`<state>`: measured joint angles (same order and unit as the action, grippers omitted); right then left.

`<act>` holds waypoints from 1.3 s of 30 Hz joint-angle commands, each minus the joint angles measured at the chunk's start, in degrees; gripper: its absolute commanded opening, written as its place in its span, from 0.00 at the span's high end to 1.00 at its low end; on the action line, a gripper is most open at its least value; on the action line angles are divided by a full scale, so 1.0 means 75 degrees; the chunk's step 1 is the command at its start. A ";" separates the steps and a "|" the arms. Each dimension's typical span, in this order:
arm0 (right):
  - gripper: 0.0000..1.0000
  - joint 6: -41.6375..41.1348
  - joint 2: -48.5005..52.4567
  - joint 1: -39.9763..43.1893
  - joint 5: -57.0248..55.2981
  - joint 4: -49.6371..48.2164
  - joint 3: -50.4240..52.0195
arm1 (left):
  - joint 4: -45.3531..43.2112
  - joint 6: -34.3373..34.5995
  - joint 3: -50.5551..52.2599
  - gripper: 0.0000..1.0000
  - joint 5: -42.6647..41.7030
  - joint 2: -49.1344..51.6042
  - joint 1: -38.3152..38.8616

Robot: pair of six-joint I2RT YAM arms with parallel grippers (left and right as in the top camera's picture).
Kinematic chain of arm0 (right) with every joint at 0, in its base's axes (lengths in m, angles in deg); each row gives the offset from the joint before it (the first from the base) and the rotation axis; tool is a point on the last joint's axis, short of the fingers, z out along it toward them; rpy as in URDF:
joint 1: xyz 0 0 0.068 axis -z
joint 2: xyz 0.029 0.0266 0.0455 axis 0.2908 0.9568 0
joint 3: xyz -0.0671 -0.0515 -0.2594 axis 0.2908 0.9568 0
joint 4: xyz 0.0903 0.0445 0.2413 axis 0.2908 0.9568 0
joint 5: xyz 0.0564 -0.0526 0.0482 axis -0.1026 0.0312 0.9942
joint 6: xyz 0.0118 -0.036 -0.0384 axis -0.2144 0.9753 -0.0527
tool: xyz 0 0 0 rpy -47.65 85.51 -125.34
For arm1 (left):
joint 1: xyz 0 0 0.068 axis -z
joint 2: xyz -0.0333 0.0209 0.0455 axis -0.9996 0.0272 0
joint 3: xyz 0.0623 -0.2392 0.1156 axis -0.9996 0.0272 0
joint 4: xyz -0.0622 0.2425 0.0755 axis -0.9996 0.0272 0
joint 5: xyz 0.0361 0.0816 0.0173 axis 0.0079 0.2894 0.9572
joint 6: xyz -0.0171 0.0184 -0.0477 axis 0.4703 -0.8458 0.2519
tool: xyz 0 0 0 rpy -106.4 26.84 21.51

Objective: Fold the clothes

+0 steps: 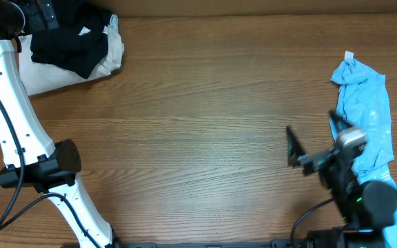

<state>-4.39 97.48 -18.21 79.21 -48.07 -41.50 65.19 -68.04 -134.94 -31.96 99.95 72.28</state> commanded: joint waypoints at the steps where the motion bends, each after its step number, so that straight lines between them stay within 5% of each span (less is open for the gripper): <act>1: 0.00 0.0032 -0.1043 -0.0099 -0.0026 -0.0248 0.1055 | -0.0020 -0.0035 -0.0009 0.00 -0.0079 0.0012 -0.0026; 12: 0.00 0.0032 -0.2413 -0.0099 -0.0198 -0.0329 0.2777 | -0.0020 -0.0038 -0.0009 0.00 -0.0079 0.0012 -0.0029; 39: 0.00 0.0032 -0.2407 -0.0076 -0.0283 -0.0251 0.2812 | -0.0023 -0.0038 -0.0009 0.00 -0.0079 0.0012 -0.0026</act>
<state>-4.19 80.11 -18.55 77.68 -49.56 -21.02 65.23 -68.04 -134.94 -31.96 99.95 72.28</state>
